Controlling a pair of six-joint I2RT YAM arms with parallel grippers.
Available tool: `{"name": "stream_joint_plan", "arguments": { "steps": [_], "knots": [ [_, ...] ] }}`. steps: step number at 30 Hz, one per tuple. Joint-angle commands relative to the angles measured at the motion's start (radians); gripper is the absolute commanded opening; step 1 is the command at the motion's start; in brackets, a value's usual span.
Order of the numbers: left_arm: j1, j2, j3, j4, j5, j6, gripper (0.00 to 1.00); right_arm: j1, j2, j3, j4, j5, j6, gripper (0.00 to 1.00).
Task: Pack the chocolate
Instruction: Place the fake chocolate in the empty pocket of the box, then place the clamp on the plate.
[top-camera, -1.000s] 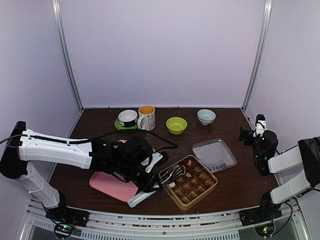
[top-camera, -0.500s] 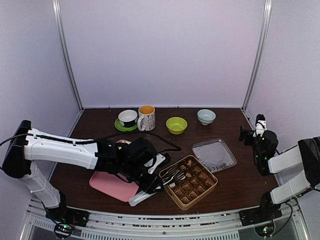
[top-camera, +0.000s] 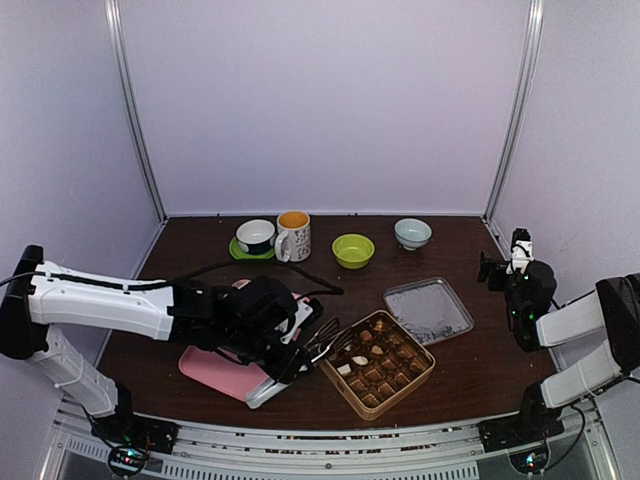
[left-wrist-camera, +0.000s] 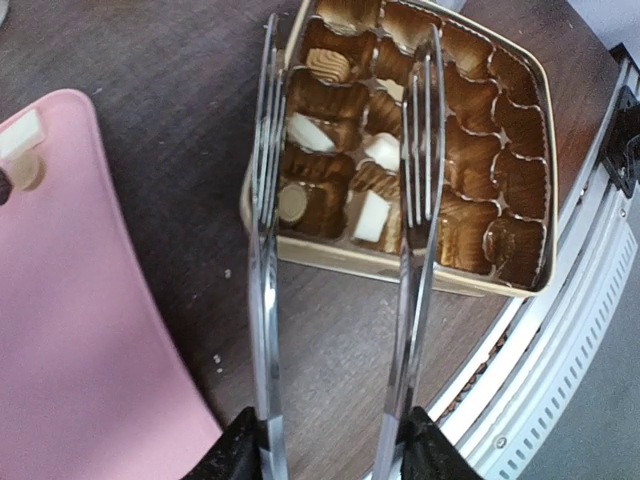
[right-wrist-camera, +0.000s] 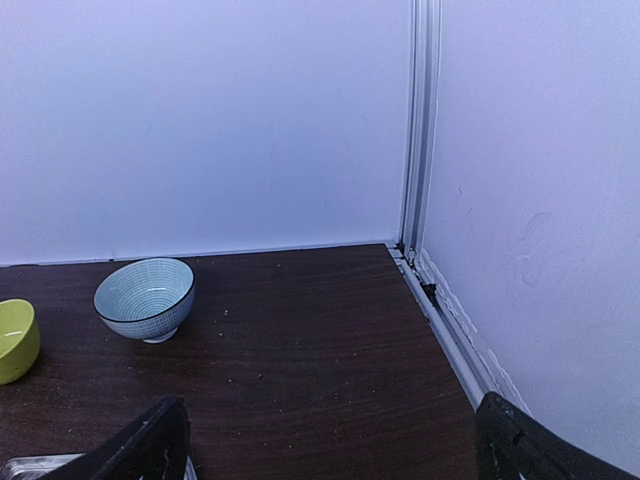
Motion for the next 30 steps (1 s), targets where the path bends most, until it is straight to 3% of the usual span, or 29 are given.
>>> {"name": "stream_joint_plan", "arguments": {
  "steps": [1, 13, 22, 30],
  "knots": [
    [-0.002, -0.124, -0.070, -0.004, -0.135, -0.071, 0.47, -0.006, 0.001, 0.009, 0.021, 0.000, 0.002, 1.00],
    [0.109, -0.256, -0.279, -0.077, -0.308, -0.330, 0.47, -0.006, 0.001, 0.009, 0.021, 0.000, 0.003, 1.00],
    [0.156, -0.233, -0.397, 0.054, -0.283, -0.334, 0.47, -0.006, 0.001, 0.008, 0.021, -0.001, 0.002, 1.00],
    [0.164, -0.129, -0.398, 0.143, -0.273, -0.333, 0.47, -0.006, 0.001, 0.009, 0.021, -0.001, 0.002, 1.00]
  ]
}}
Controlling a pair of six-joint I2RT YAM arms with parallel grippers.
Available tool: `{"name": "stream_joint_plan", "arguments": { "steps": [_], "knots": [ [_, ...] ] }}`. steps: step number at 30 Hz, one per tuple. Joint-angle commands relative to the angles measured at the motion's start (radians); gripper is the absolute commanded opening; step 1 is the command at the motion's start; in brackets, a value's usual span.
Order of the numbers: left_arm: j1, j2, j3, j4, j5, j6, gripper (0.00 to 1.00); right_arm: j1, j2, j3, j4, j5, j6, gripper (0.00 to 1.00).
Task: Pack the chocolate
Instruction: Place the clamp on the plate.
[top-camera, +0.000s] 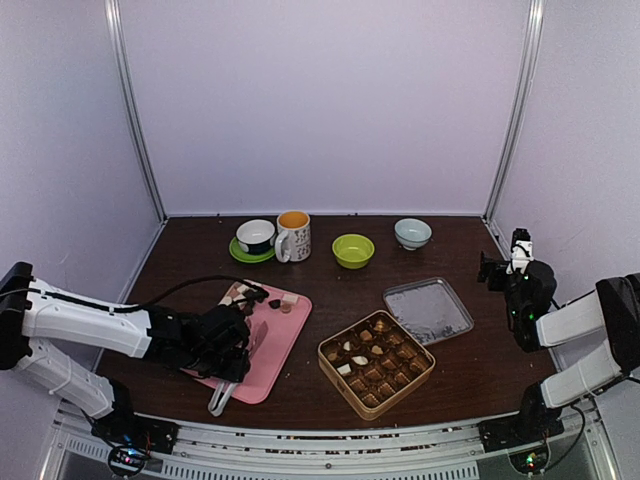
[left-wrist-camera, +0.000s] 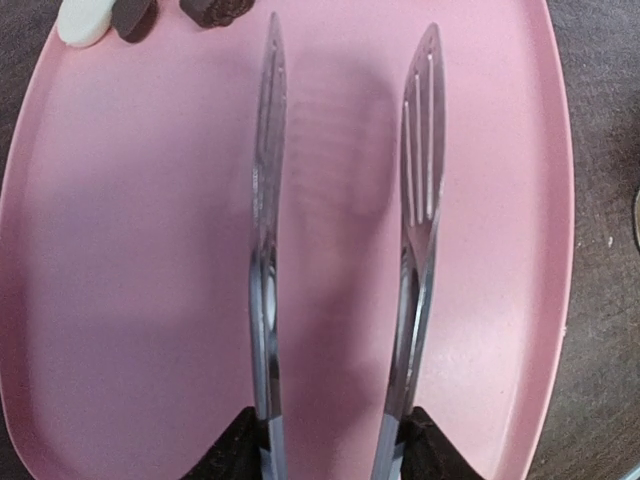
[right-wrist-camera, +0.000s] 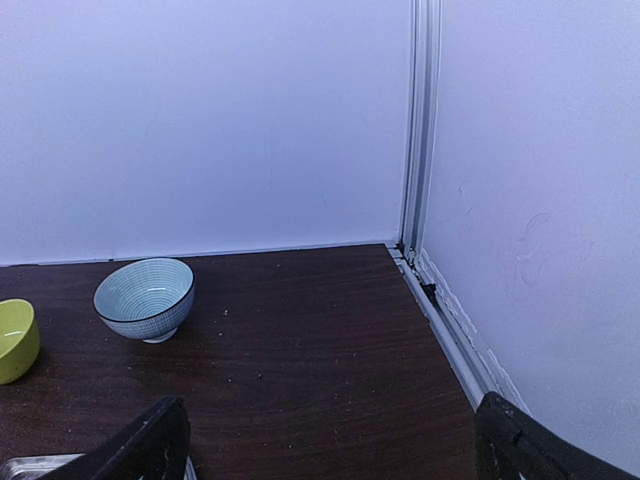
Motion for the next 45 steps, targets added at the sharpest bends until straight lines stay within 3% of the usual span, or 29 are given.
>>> {"name": "stream_joint_plan", "arguments": {
  "steps": [1, 9, 19, 27, 34, 45],
  "knots": [
    [0.005, 0.042, 0.006, 0.093, 0.000, -0.010, 0.47, -0.006, 0.001, 0.008, 0.022, -0.001, 0.002, 1.00],
    [0.006, 0.069, 0.011, 0.107, 0.010, -0.024, 0.50, -0.006, 0.001, 0.008, 0.022, -0.001, 0.002, 1.00],
    [0.004, 0.052, -0.007, 0.167, 0.014, 0.000, 0.68, -0.006, 0.001, 0.008, 0.022, -0.001, 0.002, 1.00],
    [-0.038, 0.046, 0.034, 0.109, -0.076, -0.004, 0.97, -0.006, 0.002, 0.009, 0.022, -0.001, 0.002, 1.00],
    [-0.081, -0.023, 0.058, 0.040, -0.143, -0.002, 0.98, -0.006, 0.001, 0.009, 0.021, -0.001, 0.002, 1.00],
    [-0.150, -0.225, -0.140, 0.285, -0.223, -0.023, 0.95, -0.006, 0.002, 0.009, 0.021, -0.001, 0.003, 1.00]
  ]
}}
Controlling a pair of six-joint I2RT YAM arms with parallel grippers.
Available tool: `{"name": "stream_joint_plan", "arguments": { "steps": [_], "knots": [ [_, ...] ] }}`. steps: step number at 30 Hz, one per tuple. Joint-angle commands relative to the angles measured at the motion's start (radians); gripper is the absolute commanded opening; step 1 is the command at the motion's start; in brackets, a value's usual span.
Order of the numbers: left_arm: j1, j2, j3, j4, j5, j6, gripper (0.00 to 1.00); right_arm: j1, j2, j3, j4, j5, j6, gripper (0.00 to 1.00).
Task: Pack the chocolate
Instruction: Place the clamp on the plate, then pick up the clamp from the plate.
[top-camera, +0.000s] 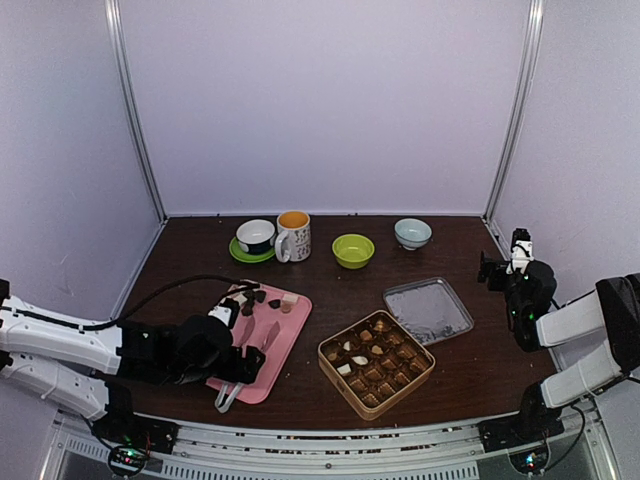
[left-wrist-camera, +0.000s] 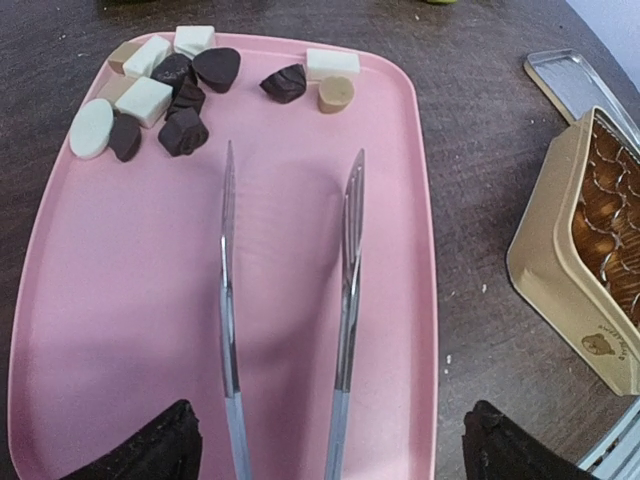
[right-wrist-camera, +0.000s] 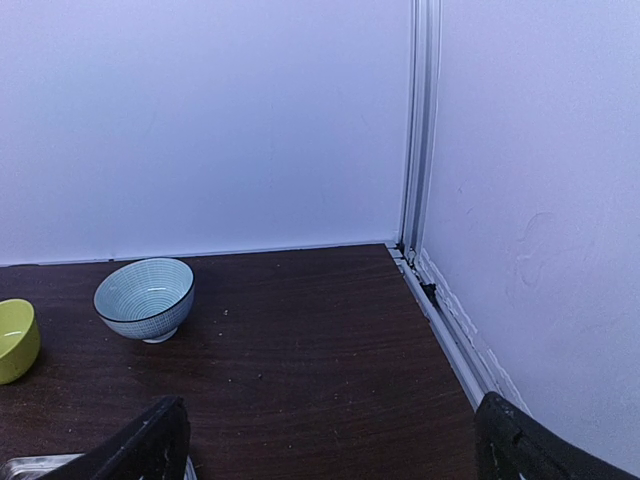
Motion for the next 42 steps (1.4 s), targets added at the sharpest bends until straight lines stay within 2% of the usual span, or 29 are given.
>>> {"name": "stream_joint_plan", "arguments": {
  "steps": [1, 11, 17, 28, 42],
  "knots": [
    [-0.037, -0.030, -0.042, 0.104, -0.082, -0.017, 0.96, -0.006, 0.001, 0.009, 0.021, -0.001, 0.003, 1.00],
    [-0.057, -0.022, -0.089, 0.156, -0.069, -0.054, 0.98, -0.006, 0.001, 0.009, 0.021, -0.001, 0.002, 1.00],
    [-0.057, -0.028, -0.185, 0.298, -0.059, -0.070, 0.98, -0.006, 0.000, 0.010, 0.021, -0.001, 0.002, 1.00],
    [-0.064, 0.092, -0.141, 0.269, -0.087, -0.114, 0.98, -0.006, 0.001, 0.009, 0.020, 0.000, 0.002, 1.00],
    [-0.065, 0.223, -0.023, 0.123, -0.122, -0.177, 0.80, -0.006, 0.002, 0.008, 0.021, -0.001, 0.003, 1.00]
  ]
}}
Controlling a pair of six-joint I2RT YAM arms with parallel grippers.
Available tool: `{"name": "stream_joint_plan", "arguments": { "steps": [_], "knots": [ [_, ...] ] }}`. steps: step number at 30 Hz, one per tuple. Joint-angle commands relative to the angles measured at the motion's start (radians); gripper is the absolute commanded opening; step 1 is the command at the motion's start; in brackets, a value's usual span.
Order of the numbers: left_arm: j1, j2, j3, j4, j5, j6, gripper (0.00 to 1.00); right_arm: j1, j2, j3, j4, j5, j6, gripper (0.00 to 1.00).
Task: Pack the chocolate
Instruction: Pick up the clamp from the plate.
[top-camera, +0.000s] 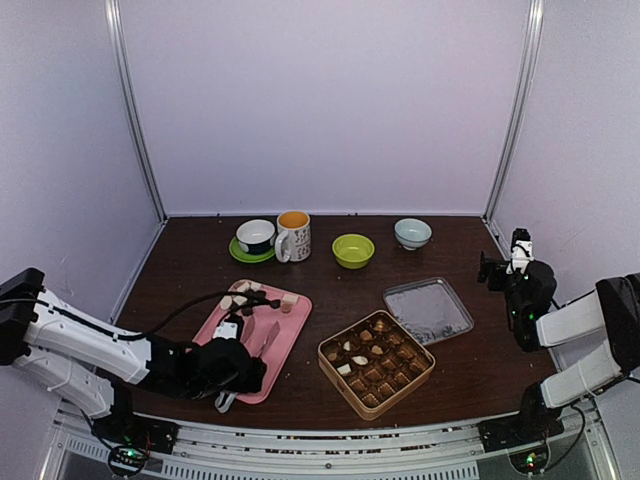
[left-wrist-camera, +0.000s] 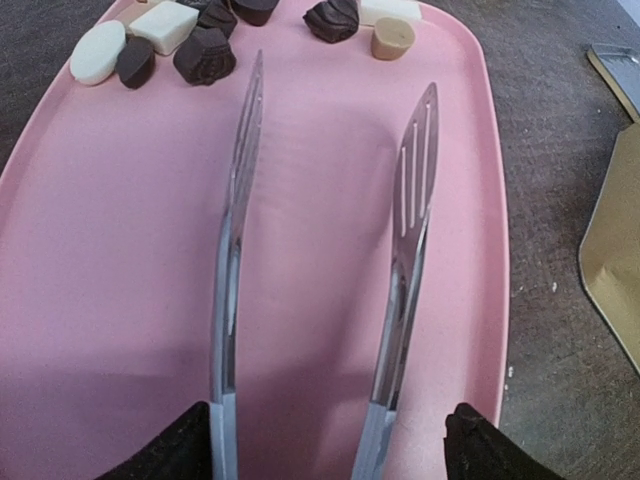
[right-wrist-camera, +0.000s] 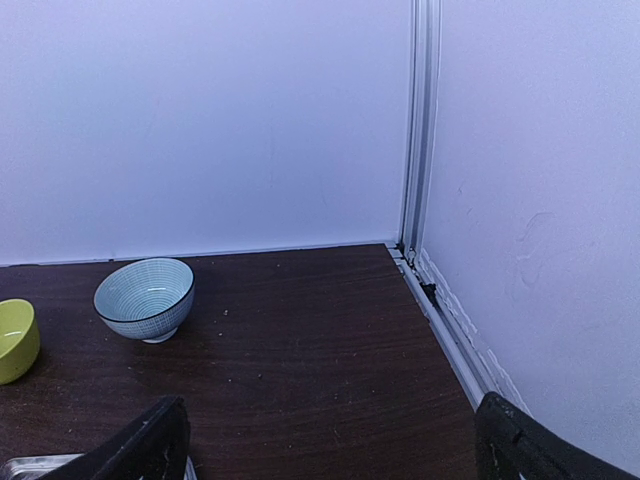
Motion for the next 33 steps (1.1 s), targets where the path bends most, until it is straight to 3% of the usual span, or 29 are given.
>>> {"name": "stream_joint_plan", "arguments": {
  "steps": [1, 7, 19, 33],
  "knots": [
    [-0.005, 0.037, 0.044, -0.042, -0.027, -0.030, 0.77, -0.006, 0.001, 0.010, 0.020, 0.000, 0.003, 1.00],
    [-0.005, 0.066, 0.066, -0.067, -0.031, -0.046, 0.68, -0.006, 0.002, 0.010, 0.022, 0.000, 0.003, 1.00],
    [-0.005, 0.028, 0.115, -0.170, -0.046, -0.034, 0.39, -0.006, 0.001, 0.009, 0.021, 0.000, 0.003, 1.00],
    [0.004, -0.353, 0.108, -0.435, -0.045, -0.028, 0.37, -0.006, 0.001, 0.009, 0.021, 0.000, 0.004, 1.00]
  ]
}}
